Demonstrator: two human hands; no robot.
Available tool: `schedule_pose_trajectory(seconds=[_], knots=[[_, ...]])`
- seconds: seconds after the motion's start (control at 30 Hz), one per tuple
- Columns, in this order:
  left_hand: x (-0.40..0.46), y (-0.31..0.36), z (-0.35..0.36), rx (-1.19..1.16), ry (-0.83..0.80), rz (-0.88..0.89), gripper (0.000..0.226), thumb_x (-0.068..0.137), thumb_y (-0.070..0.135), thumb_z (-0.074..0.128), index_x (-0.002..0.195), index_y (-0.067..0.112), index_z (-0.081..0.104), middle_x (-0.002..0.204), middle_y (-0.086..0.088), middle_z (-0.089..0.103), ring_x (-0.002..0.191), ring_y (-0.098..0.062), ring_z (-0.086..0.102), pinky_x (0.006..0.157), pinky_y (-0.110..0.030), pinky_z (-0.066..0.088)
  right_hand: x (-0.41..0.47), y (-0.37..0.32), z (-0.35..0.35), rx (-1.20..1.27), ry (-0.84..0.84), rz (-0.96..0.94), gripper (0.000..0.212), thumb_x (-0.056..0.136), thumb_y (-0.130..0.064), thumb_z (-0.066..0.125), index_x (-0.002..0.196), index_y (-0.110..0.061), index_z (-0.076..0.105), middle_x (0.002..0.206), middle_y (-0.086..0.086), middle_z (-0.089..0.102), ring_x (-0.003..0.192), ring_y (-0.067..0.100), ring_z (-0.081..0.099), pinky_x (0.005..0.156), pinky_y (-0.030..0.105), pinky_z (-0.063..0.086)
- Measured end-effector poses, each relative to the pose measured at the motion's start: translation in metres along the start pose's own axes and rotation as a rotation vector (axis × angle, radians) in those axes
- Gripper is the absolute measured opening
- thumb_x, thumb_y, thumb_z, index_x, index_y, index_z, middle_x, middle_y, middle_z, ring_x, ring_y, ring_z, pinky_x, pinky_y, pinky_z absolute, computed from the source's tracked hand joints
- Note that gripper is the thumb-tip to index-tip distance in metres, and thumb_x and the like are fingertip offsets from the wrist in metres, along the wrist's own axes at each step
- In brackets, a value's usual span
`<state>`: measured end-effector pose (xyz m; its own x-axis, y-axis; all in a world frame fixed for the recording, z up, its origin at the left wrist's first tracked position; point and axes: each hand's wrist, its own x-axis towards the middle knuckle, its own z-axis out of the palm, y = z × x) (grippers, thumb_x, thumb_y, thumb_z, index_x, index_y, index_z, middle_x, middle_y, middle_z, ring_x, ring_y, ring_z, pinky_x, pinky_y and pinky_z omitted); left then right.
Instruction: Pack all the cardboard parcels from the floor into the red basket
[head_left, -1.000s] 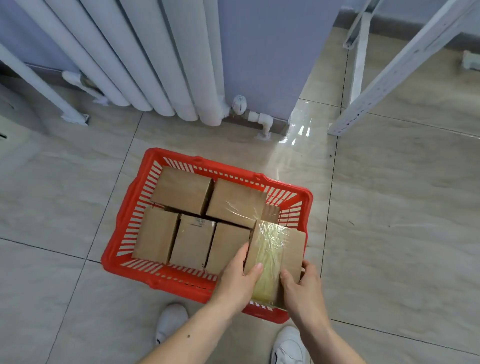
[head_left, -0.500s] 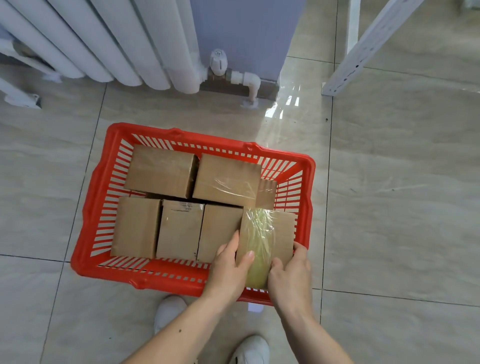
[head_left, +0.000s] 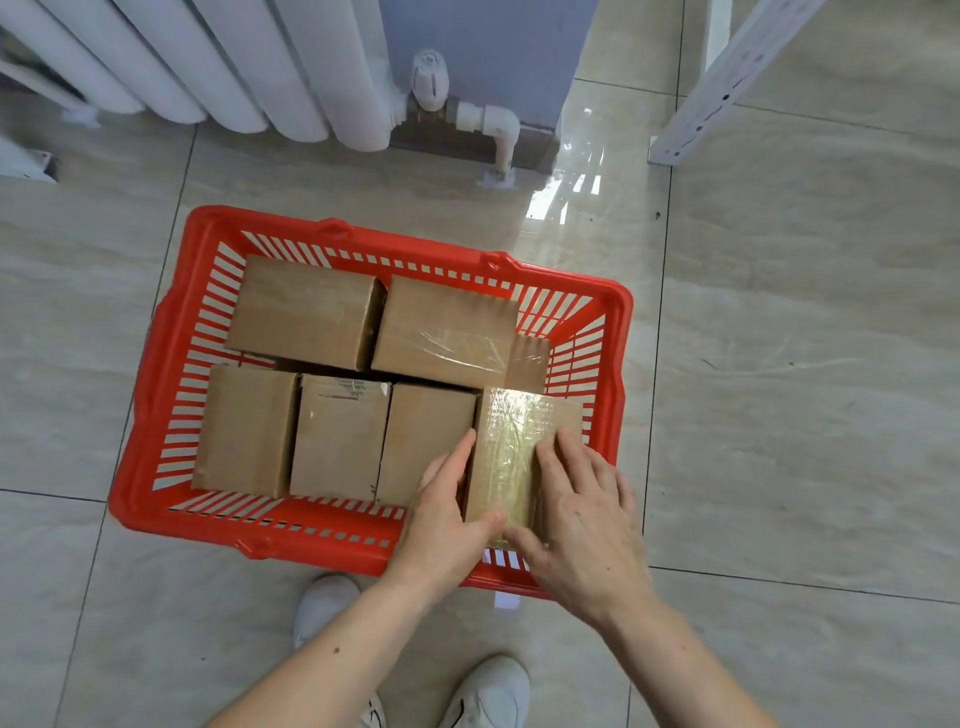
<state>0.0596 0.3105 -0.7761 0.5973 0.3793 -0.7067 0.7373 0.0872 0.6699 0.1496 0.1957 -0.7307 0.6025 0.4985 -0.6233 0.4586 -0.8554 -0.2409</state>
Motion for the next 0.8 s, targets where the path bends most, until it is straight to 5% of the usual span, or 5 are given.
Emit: schedule_pose_trajectory(seconds=[0.2,0.33,0.53,0.63,0.8], knots=[[0.009,-0.011,-0.003,0.108,-0.074,0.122,0.098,0.073,0.011,0.08,0.151,0.034,0.027,0.142,0.013,0.039,0.134,-0.007,0.043,0.105,-0.025,0.044,0.008,0.007,0.014,-0.134,0.022,-0.031,0.095,0.07,-0.064,0.071,0.148,-0.022,0.037,0.158,0.004,0.034,0.143,0.028,0.036,0.117,0.04,0.026],[0.011,-0.006,0.001,0.537,0.039,0.253,0.108,0.072,0.029,0.081,0.15,0.048,0.008,0.142,0.005,0.035,0.132,-0.016,0.038,0.107,-0.035,0.041,0.014,0.009,0.033,-0.192,0.109,0.006,0.1,0.043,-0.056,0.091,0.131,-0.022,0.057,0.133,0.005,0.063,0.117,0.026,0.063,0.105,0.038,0.029],[0.017,-0.009,-0.002,1.087,0.09,0.19,0.108,0.078,0.063,0.061,0.146,0.047,-0.022,0.158,-0.002,-0.031,0.147,-0.031,-0.026,0.117,-0.056,-0.007,0.021,0.003,0.046,-0.256,0.148,-0.002,0.094,0.044,-0.04,0.094,0.129,-0.02,0.06,0.128,0.009,0.064,0.112,0.029,0.065,0.105,0.045,0.023],[0.021,-0.013,-0.003,1.134,0.03,0.145,0.109,0.081,0.063,0.057,0.141,0.043,-0.031,0.151,0.004,-0.045,0.141,-0.026,-0.038,0.118,-0.06,-0.004,0.026,0.001,0.053,-0.257,0.162,-0.006,0.084,0.055,-0.034,0.091,0.13,-0.021,0.056,0.132,0.008,0.061,0.116,0.028,0.062,0.11,0.046,0.028],[0.024,-0.008,0.0,1.183,0.049,0.123,0.109,0.081,0.062,0.06,0.146,0.04,-0.024,0.155,0.003,-0.039,0.144,-0.028,-0.033,0.119,-0.06,0.004,0.027,-0.002,0.058,-0.247,0.146,0.021,0.082,0.056,-0.032,0.091,0.13,-0.022,0.057,0.132,0.007,0.061,0.116,0.028,0.062,0.106,0.049,0.041]])
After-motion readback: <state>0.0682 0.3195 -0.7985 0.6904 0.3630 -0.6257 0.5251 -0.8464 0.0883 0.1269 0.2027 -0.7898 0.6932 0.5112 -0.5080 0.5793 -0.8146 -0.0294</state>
